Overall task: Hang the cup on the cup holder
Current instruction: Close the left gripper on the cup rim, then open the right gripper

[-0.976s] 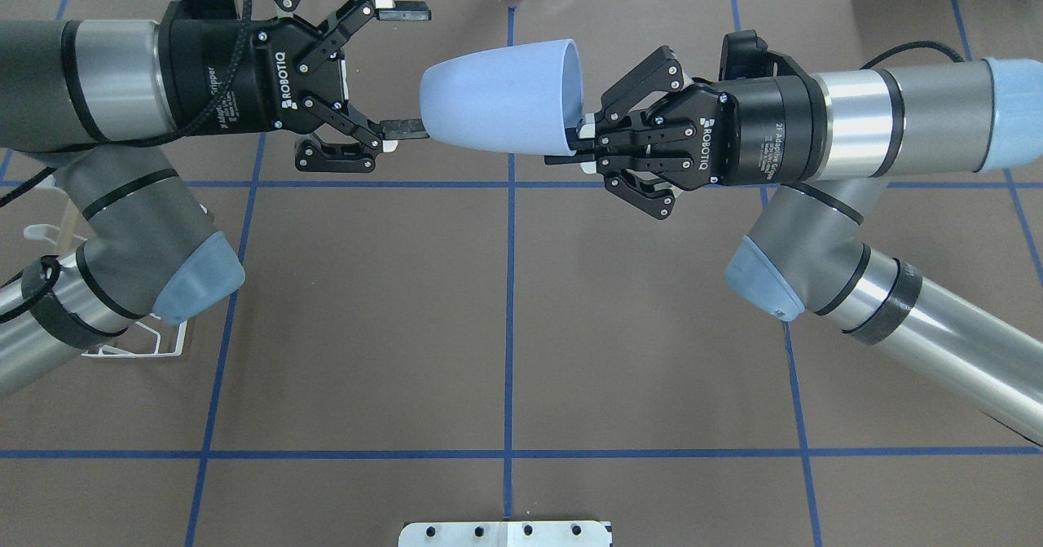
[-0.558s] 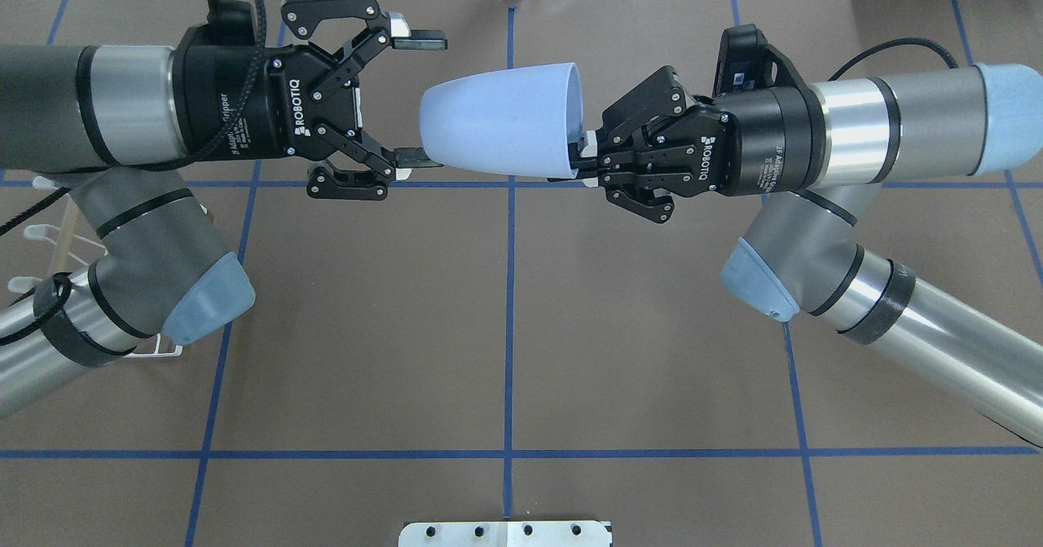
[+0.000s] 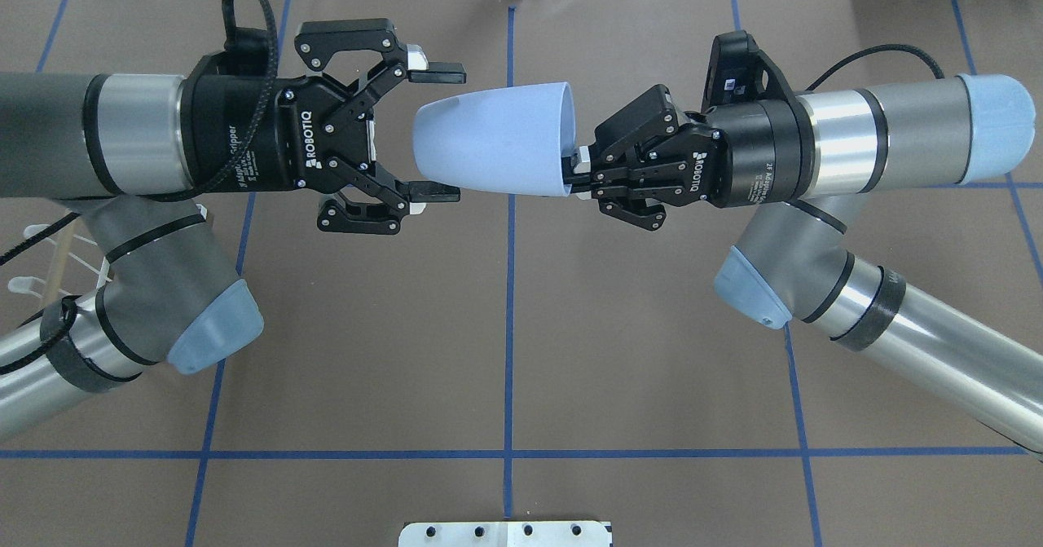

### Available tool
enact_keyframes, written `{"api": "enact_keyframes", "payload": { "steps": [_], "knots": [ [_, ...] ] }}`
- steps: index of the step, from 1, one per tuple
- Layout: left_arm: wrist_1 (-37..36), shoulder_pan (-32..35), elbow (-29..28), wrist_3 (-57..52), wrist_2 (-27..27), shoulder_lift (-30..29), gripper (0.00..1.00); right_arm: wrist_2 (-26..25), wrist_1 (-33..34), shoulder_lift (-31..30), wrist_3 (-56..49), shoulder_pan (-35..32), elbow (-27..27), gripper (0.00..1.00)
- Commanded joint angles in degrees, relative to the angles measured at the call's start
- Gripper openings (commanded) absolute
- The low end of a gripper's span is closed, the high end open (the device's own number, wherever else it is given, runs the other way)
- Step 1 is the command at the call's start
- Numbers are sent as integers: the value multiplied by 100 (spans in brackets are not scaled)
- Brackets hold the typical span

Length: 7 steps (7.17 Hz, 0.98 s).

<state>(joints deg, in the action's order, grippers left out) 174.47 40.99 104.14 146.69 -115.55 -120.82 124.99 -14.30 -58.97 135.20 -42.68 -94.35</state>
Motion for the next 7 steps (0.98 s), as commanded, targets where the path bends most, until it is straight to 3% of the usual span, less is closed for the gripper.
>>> {"api": "enact_keyframes", "payload": {
  "steps": [1, 7],
  "knots": [
    [262, -39, 1, 61, -2, 40, 96, -1, -292, 8, -3, 66, 13, 0],
    [1071, -303, -228, 868, 181, 32, 98, -63, -608, 0, 6, 251, 13, 0]
  ]
}}
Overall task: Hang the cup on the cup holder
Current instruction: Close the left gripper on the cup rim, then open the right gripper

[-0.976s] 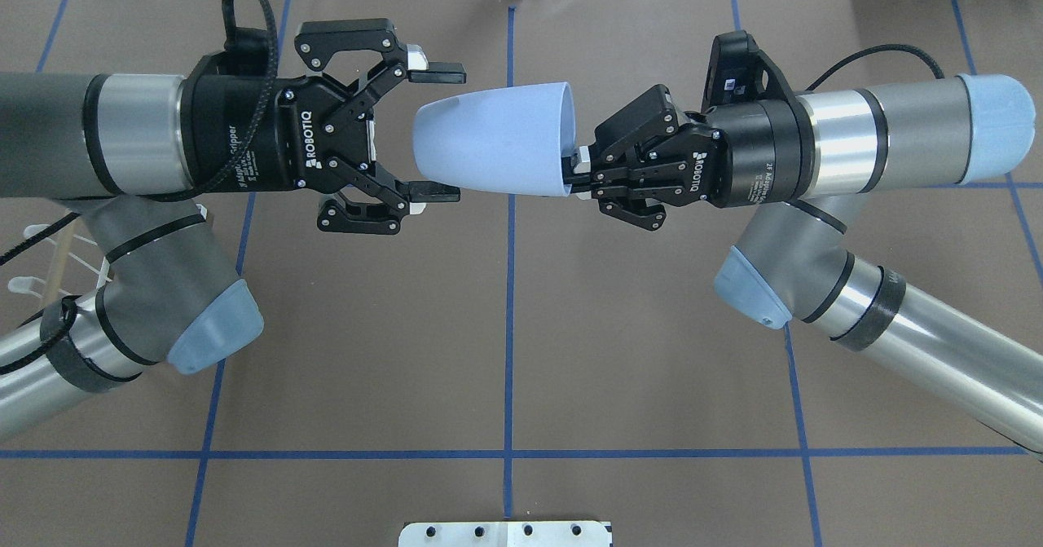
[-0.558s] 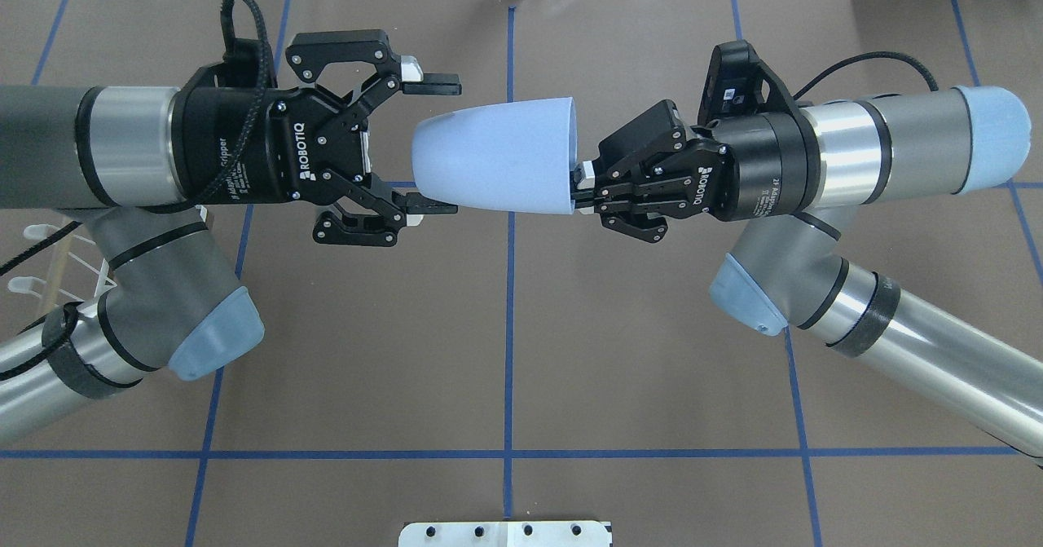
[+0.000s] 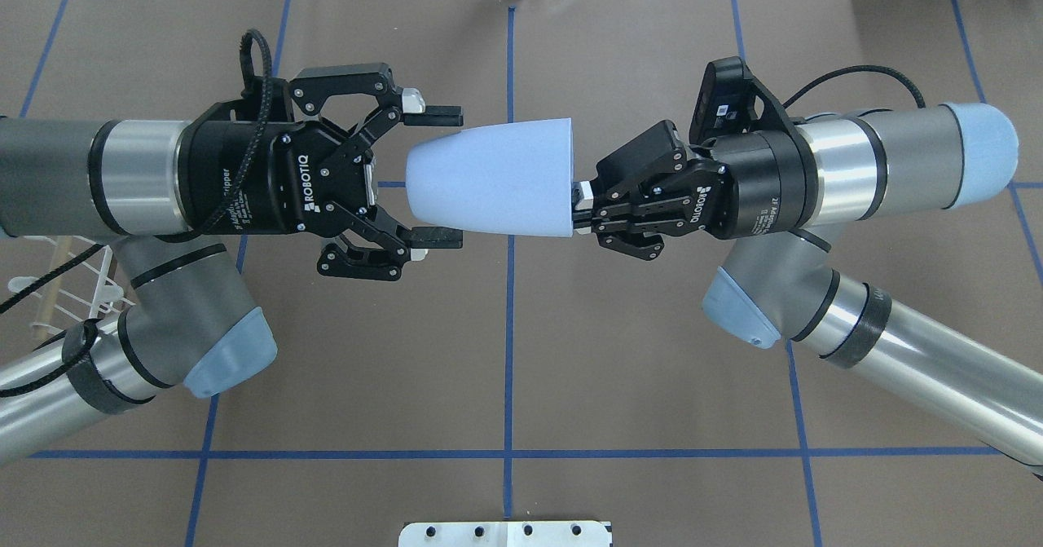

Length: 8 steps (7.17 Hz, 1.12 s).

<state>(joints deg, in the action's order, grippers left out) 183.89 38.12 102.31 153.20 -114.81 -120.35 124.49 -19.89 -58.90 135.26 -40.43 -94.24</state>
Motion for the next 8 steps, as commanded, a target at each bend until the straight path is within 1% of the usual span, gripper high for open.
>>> {"api": "enact_keyframes", "payload": {
  "steps": [1, 2, 8],
  "knots": [
    [512, -32, -54, 245, 282, 11, 98, -13, -50, -7, 0, 44, 2, 0],
    [542, -59, -62, 393, 579, 3, 98, -13, -59, -16, 0, 70, 2, 0],
    [604, -164, -80, 360, 582, 56, 98, -205, -94, -7, 0, 88, 11, 0]
  ]
}}
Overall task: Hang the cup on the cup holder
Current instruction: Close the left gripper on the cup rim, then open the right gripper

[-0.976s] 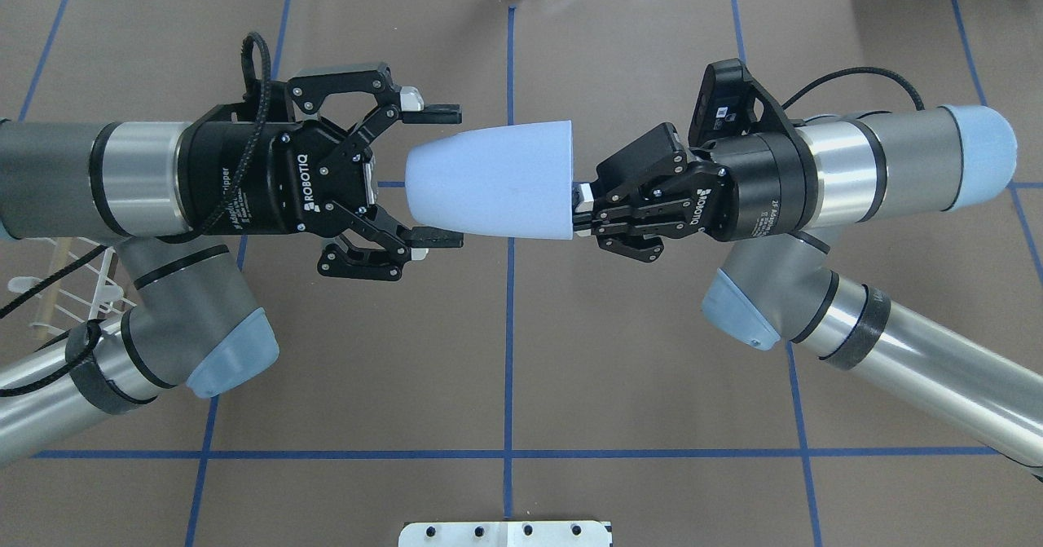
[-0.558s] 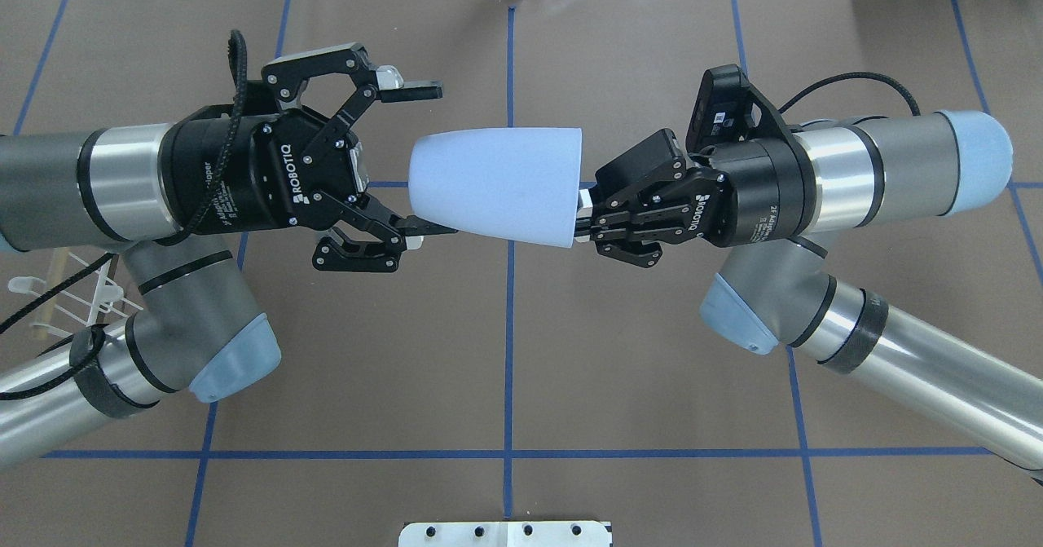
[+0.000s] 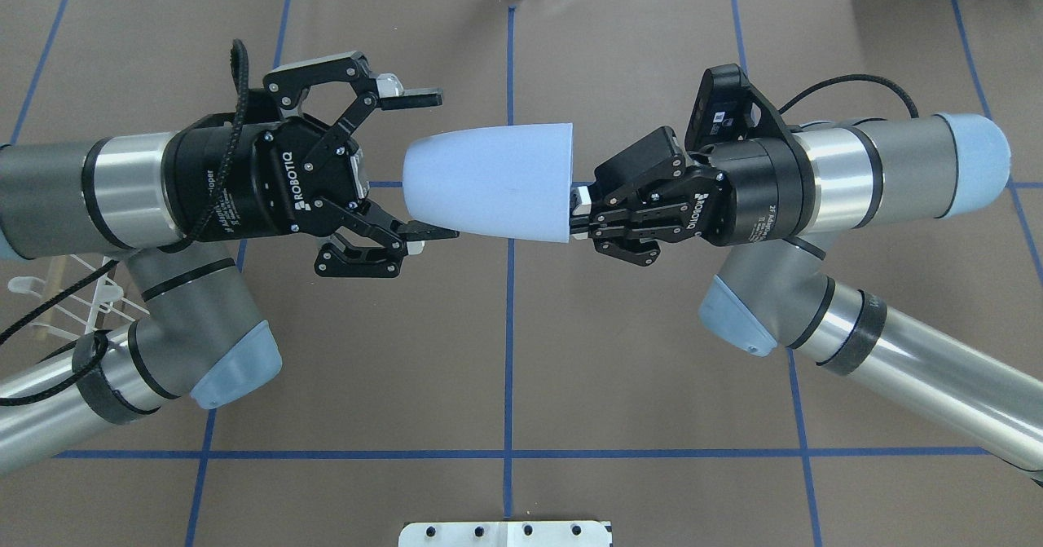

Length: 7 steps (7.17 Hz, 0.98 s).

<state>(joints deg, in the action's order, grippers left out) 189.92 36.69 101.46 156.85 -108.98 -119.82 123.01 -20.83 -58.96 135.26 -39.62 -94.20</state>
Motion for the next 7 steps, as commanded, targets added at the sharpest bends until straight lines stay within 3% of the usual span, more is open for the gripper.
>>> {"api": "enact_keyframes", "payload": {
  "steps": [1, 2, 3, 4, 5, 7],
  "knots": [
    [1, -30, 32, 3, -1, 2, 98, -75, 0, -2, 0, 24, 33, 0],
    [1, -31, 23, 3, -1, 2, 92, -93, 0, 7, 0, 24, 33, 0],
    [1, -39, 40, 12, -1, 2, 55, -93, 0, -2, 0, 24, 33, 0],
    [1, -39, 32, 21, -1, 2, 13, -101, 8, -2, 0, 15, 25, 64],
    [1, -39, 49, 29, -27, 28, 0, -102, 0, -19, -17, 7, 16, 100],
    [10, -39, 84, 21, -36, 134, 0, -93, -9, -37, -26, -11, -2, 100]
  ]
}}
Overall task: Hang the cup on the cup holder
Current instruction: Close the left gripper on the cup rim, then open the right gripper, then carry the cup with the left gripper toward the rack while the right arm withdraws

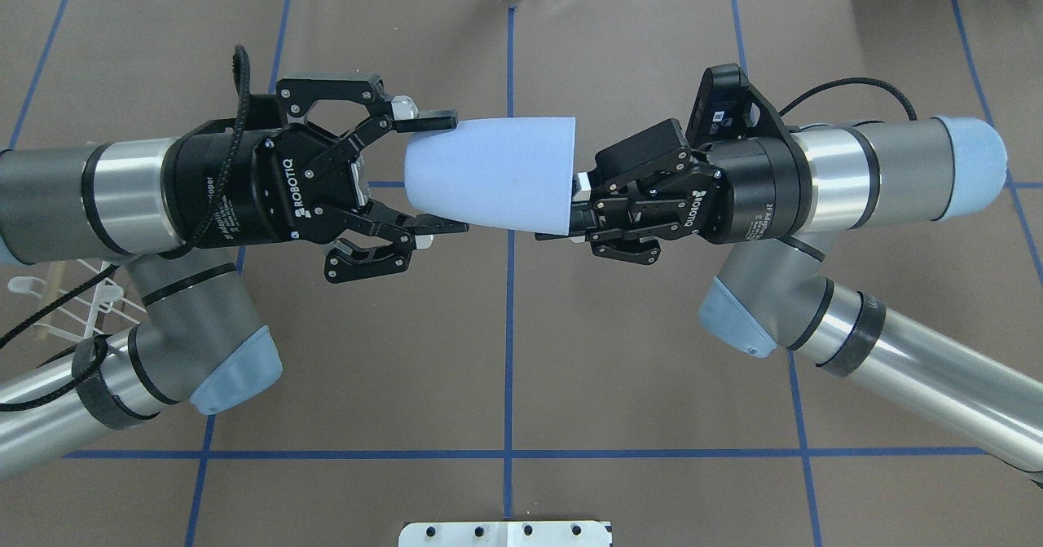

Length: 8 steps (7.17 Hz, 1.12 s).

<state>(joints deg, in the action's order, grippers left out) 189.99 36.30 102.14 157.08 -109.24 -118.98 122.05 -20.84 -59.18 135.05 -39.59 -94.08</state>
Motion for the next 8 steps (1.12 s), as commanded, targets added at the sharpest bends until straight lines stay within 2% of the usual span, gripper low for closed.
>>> {"api": "enact_keyframes", "payload": {
  "steps": [1, 4, 6, 7, 8],
  "knots": [
    [3, 17, 86, -10, -9, 59, 0, 11, -86, -85, 4, -49, -31, 100],
    [188, 210, 210, -89, 78, 445, 0, 46, -341, -497, 13, -433, -49, 100],
    [-30, 1102, 210, -230, 0, 691, 0, 169, -254, -743, -458, -1144, 143, 100],
    [-354, 1603, 192, -656, -349, 692, 0, 344, -245, -858, -1210, -1435, 545, 100],
    [-975, 1878, 210, -1653, -883, 683, 0, 615, -158, -963, -1862, -1812, 940, 100]
  ]
}}
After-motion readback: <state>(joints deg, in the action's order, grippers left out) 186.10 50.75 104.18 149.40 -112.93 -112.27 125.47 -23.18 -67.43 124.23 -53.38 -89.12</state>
